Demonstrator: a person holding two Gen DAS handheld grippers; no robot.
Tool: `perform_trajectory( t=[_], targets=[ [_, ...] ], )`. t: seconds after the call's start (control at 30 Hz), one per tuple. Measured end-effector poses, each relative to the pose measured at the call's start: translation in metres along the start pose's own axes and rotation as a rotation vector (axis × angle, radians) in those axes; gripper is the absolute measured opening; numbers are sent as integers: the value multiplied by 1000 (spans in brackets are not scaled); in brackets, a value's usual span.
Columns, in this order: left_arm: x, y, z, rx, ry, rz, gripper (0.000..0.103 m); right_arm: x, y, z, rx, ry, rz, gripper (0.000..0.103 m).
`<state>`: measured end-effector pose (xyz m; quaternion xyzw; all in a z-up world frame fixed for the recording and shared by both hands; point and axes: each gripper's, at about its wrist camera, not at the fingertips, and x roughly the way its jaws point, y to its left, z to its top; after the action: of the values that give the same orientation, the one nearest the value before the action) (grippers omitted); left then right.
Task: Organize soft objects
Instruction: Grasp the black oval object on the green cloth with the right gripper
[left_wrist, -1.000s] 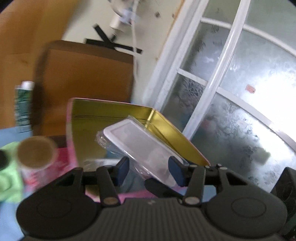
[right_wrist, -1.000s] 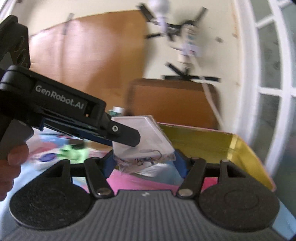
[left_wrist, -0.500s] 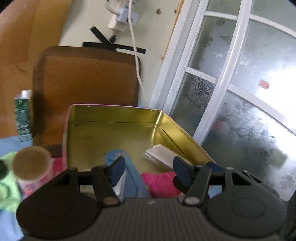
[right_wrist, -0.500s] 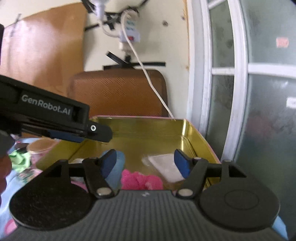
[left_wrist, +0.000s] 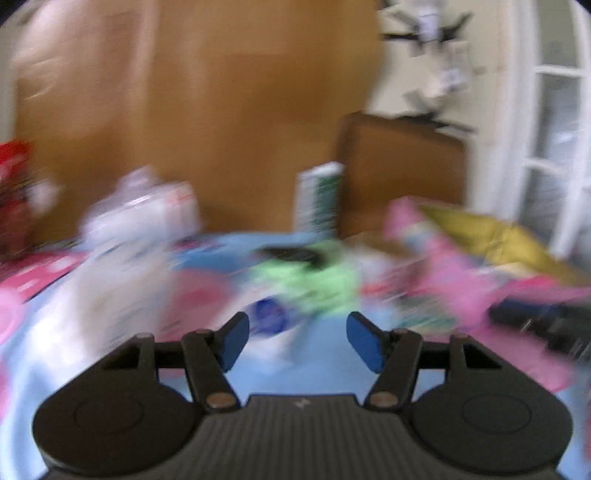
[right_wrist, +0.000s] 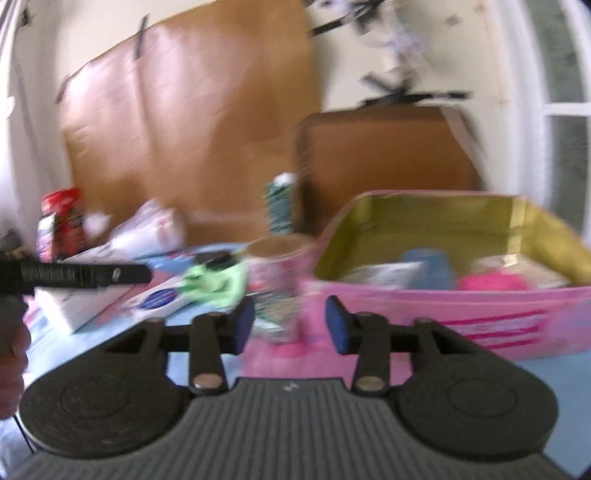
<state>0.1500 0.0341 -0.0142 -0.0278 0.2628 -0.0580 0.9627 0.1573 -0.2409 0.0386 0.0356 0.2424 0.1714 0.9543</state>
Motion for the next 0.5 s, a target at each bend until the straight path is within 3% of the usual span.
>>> perform_trajectory(
  t=[0.03,0.17,0.23,0.37,0.4,0.5],
  targets=[
    [2,11,-6,-15,13,26,60,11,8,2,-8,18,31,32],
    [7,35,-22,-99,32,23,60,52,43,14,-45,72,118,31],
    [2,39,-21,-133,-8,11,61,76,57,24,-53,102,148,31],
    [4,46,-22,-166,-7,-14,61,114,78,44,-115,113,136,32],
    [5,48,-22,-171,-1,-19,61,126,82,49,-149,120,128,33],
    [8,51,-23,-186,11,-28,61,171,92,69,-246,190,109,55]
  ],
)
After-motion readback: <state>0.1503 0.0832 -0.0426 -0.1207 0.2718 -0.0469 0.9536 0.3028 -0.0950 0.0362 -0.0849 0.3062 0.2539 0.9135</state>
